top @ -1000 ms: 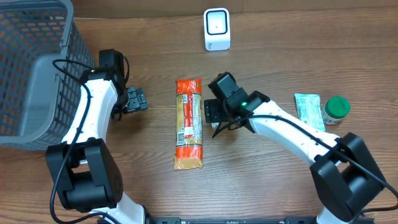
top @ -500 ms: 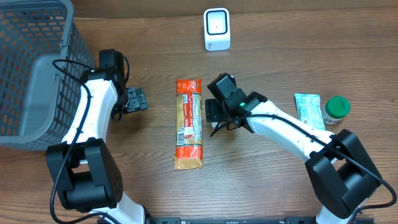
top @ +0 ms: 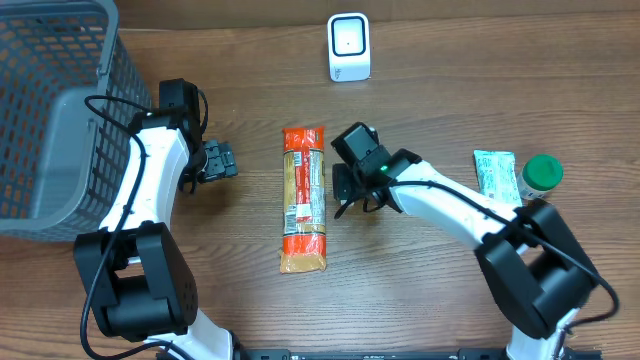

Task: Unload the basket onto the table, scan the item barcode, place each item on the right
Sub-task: 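Move the right gripper over the small orange packet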

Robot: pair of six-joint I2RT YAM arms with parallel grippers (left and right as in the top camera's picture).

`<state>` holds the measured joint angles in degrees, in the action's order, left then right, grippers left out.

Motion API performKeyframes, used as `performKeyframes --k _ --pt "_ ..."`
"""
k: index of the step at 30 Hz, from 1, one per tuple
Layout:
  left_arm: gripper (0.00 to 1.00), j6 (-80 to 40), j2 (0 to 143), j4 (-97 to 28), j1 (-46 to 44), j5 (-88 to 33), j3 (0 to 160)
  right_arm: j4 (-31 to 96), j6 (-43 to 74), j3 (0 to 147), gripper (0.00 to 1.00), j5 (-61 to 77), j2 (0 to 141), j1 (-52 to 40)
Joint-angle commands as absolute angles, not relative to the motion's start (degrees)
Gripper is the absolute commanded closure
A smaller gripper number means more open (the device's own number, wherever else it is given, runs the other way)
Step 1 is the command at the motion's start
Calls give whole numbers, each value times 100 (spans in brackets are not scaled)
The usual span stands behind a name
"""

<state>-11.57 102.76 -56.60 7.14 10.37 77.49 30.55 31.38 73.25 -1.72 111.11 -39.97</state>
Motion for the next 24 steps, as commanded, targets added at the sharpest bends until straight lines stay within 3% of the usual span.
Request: performKeyframes --k 1,4,8,24 --pt "0 -1072 10156 -5655 711 1092 7773 3022 3173 7269 49 -180 11244 -4051" --pt "0 -1072 10156 -5655 711 1092 7773 3050 3173 7271 68 -183 11242 -4049" --pt "0 -1072 10156 -5651 711 1092 7773 3409 3173 7358 74 -244 11008 -3992" --pt "0 -1072 10156 -5653 711 1092 7773 4558 2458 6873 73 -2797 10363 -3946"
